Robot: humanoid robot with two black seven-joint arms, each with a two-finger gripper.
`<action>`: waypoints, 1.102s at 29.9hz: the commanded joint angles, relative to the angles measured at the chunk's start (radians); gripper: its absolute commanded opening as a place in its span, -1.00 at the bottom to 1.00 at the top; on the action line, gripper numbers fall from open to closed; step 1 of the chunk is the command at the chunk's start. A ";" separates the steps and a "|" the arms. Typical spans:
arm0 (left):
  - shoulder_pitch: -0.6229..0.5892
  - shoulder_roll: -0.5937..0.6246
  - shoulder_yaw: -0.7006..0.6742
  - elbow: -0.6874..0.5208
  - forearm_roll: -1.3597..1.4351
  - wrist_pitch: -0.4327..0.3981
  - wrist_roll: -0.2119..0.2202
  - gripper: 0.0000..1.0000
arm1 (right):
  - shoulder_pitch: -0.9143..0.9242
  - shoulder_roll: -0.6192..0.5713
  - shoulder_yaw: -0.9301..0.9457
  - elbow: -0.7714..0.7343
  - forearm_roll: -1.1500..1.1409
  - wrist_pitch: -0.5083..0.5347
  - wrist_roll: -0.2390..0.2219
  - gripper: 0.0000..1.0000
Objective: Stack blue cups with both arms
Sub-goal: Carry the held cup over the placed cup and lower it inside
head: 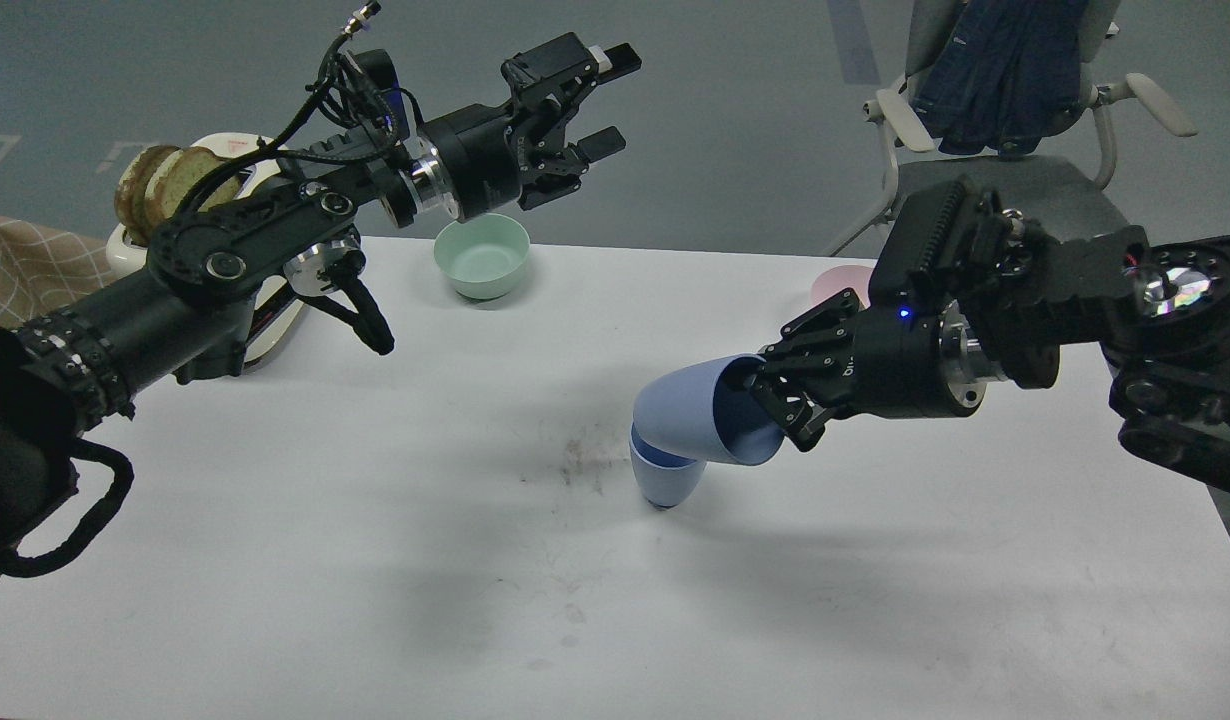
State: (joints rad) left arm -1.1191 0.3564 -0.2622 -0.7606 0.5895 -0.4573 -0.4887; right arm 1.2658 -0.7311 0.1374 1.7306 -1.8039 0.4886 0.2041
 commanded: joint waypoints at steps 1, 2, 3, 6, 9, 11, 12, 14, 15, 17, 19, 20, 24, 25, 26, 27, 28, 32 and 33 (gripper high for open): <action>0.001 -0.001 -0.002 0.000 0.000 0.000 0.000 0.95 | 0.069 0.060 -0.094 -0.022 0.005 0.000 0.012 -1.00; 0.001 -0.001 -0.002 0.000 0.000 0.000 0.000 0.95 | 0.072 0.071 -0.096 -0.028 0.011 0.000 0.012 -1.00; 0.002 0.001 -0.002 0.000 0.000 -0.001 0.000 0.95 | 0.078 0.082 -0.097 -0.043 0.032 0.000 0.012 -1.00; 0.004 0.003 -0.002 0.000 0.000 -0.001 0.000 0.95 | 0.080 0.085 -0.096 -0.074 0.067 0.000 0.012 -1.00; 0.005 0.004 -0.002 0.000 0.000 -0.001 0.000 0.95 | 0.109 0.087 -0.097 -0.114 0.072 0.000 0.014 -1.00; 0.005 0.004 -0.002 0.000 0.000 -0.001 0.000 0.95 | 0.119 0.091 -0.097 -0.124 0.077 0.000 0.020 -1.00; 0.005 0.004 -0.002 0.000 0.000 -0.001 0.000 0.95 | 0.138 0.096 -0.097 -0.135 0.087 0.000 0.038 -1.00; 0.005 0.003 -0.002 0.000 0.000 -0.001 0.000 0.95 | 0.170 0.110 -0.104 -0.154 0.097 0.000 0.069 -1.00; 0.005 0.003 -0.002 0.000 0.000 -0.001 0.000 0.95 | 0.187 0.122 -0.110 -0.166 0.095 0.000 0.089 -1.00; 0.005 0.001 -0.002 0.000 0.000 -0.001 0.000 0.95 | 0.205 0.140 -0.127 -0.184 0.095 0.000 0.116 -1.00; 0.005 -0.001 -0.002 0.000 0.000 0.000 0.000 0.95 | 0.247 0.170 -0.162 -0.216 0.095 0.000 0.156 -1.00; 0.007 -0.001 -0.002 0.000 0.000 -0.001 0.000 0.95 | 0.266 0.183 -0.200 -0.236 0.094 0.000 0.176 -1.00; 0.005 -0.002 -0.003 0.000 0.000 -0.001 0.000 0.95 | 0.302 0.223 -0.277 -0.276 0.092 0.000 0.222 -1.00; 0.005 -0.002 -0.003 0.000 0.000 -0.001 0.000 0.95 | 0.305 0.228 -0.291 -0.281 0.092 0.000 0.228 -1.00; 0.005 -0.002 -0.003 0.000 0.000 -0.001 0.000 0.95 | 0.317 0.232 -0.315 -0.292 0.090 0.000 0.241 -1.00; 0.005 -0.002 -0.002 0.000 0.000 0.000 0.000 0.95 | 0.339 0.237 -0.347 -0.301 0.090 0.000 0.256 -1.00; 0.005 -0.002 -0.002 0.000 0.000 -0.001 0.000 0.95 | 0.349 0.239 -0.363 -0.307 0.089 0.000 0.265 -1.00; 0.005 -0.002 -0.003 0.000 0.000 0.000 0.000 0.95 | 0.380 0.271 -0.412 -0.354 0.084 0.000 0.285 -1.00; 0.005 -0.002 -0.003 0.000 0.000 0.000 0.000 0.95 | 0.380 0.281 -0.412 -0.371 0.084 0.000 0.285 -1.00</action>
State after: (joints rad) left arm -1.1131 0.3543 -0.2653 -0.7609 0.5890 -0.4575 -0.4887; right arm 1.6360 -0.4739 -0.2600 1.3981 -1.7183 0.4888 0.4847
